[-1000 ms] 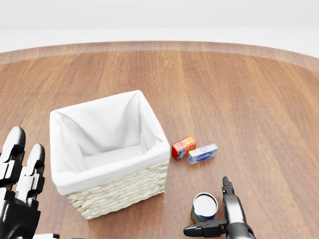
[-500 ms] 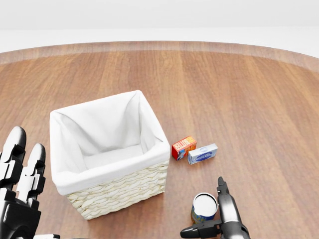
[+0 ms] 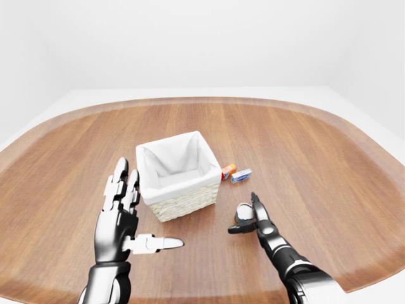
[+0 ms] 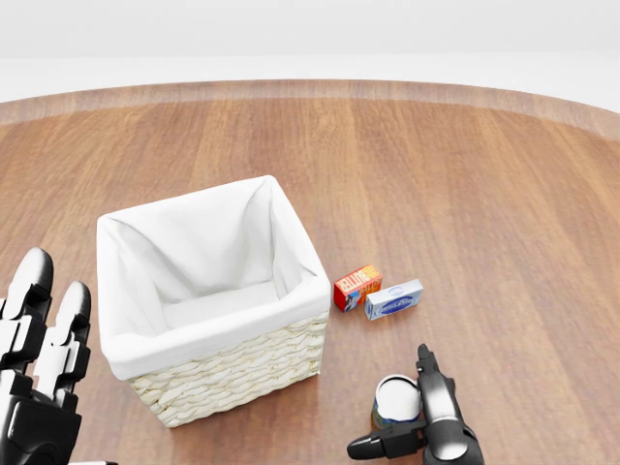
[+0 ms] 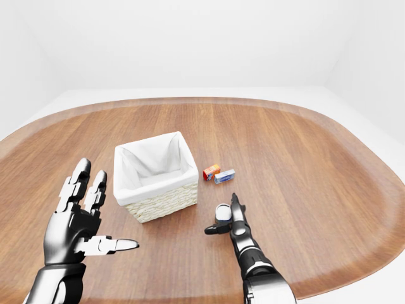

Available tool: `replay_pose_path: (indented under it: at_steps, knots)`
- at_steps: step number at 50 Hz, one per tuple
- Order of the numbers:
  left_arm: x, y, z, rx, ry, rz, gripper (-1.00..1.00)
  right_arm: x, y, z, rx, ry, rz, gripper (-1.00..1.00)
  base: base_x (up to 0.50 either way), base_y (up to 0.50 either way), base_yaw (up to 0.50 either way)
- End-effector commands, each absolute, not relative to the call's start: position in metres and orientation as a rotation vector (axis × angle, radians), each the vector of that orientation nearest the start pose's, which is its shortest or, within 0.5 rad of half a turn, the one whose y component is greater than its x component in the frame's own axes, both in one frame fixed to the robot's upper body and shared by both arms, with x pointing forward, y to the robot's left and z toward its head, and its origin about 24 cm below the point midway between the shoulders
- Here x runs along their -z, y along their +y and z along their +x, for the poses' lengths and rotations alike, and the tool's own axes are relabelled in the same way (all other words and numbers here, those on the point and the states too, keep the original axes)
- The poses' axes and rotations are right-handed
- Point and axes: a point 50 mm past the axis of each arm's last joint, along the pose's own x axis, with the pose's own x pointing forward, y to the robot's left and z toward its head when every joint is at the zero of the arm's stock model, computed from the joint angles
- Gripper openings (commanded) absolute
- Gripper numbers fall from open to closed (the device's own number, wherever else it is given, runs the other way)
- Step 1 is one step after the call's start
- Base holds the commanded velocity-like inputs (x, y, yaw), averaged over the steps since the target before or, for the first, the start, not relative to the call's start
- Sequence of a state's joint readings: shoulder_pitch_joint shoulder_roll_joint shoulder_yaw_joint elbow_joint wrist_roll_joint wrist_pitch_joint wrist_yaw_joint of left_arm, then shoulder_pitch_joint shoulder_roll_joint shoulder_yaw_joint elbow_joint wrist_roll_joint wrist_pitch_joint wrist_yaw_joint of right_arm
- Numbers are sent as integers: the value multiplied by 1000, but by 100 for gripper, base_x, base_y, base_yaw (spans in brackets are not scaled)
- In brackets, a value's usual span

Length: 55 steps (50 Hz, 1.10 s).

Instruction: Pick up the alphabet soup and put it in the basket.

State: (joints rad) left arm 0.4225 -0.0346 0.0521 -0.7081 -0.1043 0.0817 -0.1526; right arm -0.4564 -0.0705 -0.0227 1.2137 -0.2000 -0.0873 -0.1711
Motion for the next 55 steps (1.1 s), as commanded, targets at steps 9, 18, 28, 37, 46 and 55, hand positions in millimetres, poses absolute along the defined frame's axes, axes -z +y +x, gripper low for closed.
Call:
replay_pose_path:
  at_steps: [9, 18, 28, 37, 46, 55]
  knots:
    - [-115, 169, 163, 6, -235, -52, 100, 97, -178, 257, 118, 764, -301, 100, 0, 0, 0]
    - [-116, 170, 163, 6, -236, -53, 100, 98, -176, 256, 113, 768, -313, 100, 0, 0, 0]
    - [-116, 169, 163, 7, -236, -53, 100, 100, -174, 253, 106, 775, -332, 100, 0, 0, 0]
    - [-116, 170, 163, 7, -236, -56, 100, 103, -169, 250, 91, 781, -360, 100, 0, 0, 0]
    - [-116, 170, 163, 7, -235, -56, 100, 106, -165, 246, 77, 788, -385, 100, 0, 0, 0]
    - [-117, 170, 162, 8, -238, -58, 100, 108, -164, 244, 68, 796, -383, -100, 0, 0, 0]
